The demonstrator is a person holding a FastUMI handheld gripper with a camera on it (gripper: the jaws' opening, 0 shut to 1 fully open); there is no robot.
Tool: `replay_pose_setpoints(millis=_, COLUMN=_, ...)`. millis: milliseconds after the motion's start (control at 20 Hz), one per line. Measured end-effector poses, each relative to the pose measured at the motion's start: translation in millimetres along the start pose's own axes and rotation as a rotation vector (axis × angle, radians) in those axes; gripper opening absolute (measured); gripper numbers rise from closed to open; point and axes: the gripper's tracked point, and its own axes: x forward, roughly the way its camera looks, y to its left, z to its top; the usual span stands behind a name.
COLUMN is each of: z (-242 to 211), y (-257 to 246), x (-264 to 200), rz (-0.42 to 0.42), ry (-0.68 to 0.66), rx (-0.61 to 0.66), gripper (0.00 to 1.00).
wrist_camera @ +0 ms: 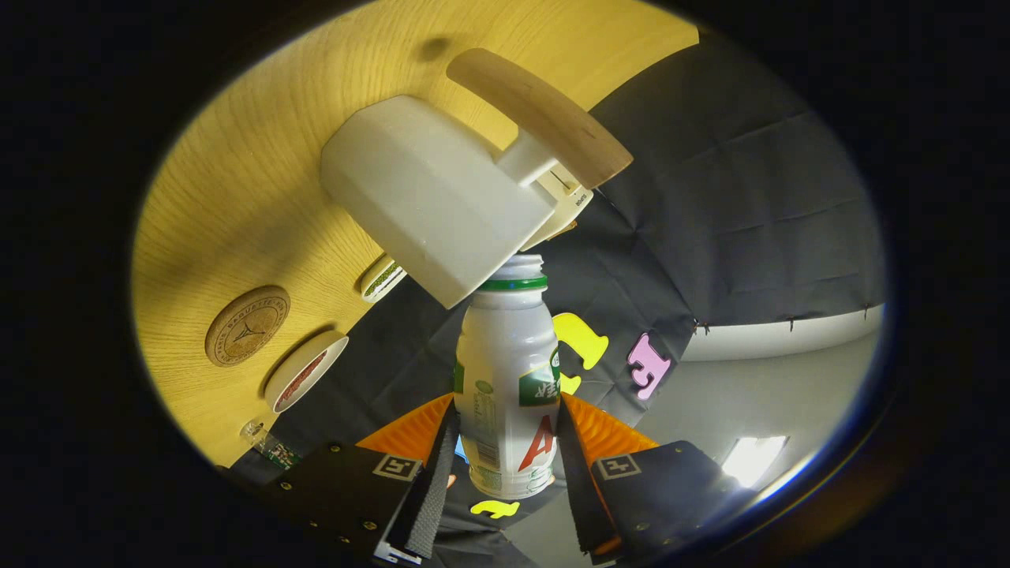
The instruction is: Take the bottle from table, then pour the juice into the cup, finally place the bottle on the coaster
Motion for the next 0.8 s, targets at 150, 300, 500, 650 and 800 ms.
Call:
replay_pose_setpoints(millis=150, z=-7.4, y=13.4, x=2.1, rz=0.054, ry=0.018, rx=0.167, gripper=0.65)
replay_pose_setpoints(millis=300, z=-16.7, y=14.8, x=1.3, rz=0.093, ry=0.041, rx=0.325, gripper=0.66)
replay_pose_setpoints(millis=500, z=-26.0, y=19.7, x=1.3, rz=0.156, ry=0.079, rx=0.590, gripper=0.66)
replay_pose_setpoints(millis=650, z=-30.0, y=27.5, x=-1.2, rz=0.198, ry=0.104, rx=0.820, gripper=0.66)
replay_pose_setpoints(millis=800, z=-38.3, y=33.2, x=0.8, rz=0.221, ry=0.139, rx=1.052, gripper=0.66)
